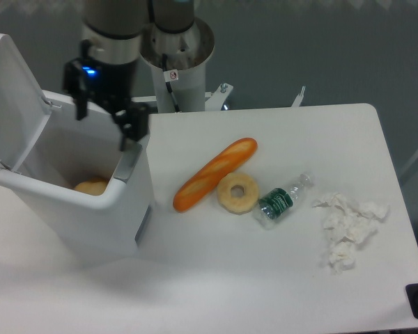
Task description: Place the round bread in the trash can
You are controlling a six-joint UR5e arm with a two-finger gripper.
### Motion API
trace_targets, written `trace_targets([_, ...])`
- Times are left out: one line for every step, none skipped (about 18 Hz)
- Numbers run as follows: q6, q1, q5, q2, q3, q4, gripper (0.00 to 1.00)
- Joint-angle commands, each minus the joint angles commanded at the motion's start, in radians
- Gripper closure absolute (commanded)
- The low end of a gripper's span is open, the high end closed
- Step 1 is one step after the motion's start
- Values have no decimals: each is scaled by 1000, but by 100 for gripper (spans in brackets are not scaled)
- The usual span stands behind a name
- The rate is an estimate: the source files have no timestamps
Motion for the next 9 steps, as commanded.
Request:
trace_targets([8, 35, 0, 0, 0, 20, 0])
trace_targets([21, 66, 0, -6, 0, 38, 0])
trace_targets([70, 118, 6, -14, -6, 49, 0])
trace_targets([119, 147, 17, -29, -6, 48, 0])
trace_targets([161, 176, 34, -46, -9, 49, 0])
trace_targets([196, 204, 52, -57, -9, 49, 0])
trace_targets([231, 235, 75, -69, -9, 49, 0])
trace_targets([285, 267, 106, -87, -9, 52, 0])
trace_targets([346, 293, 132, -100, -11, 63, 0])
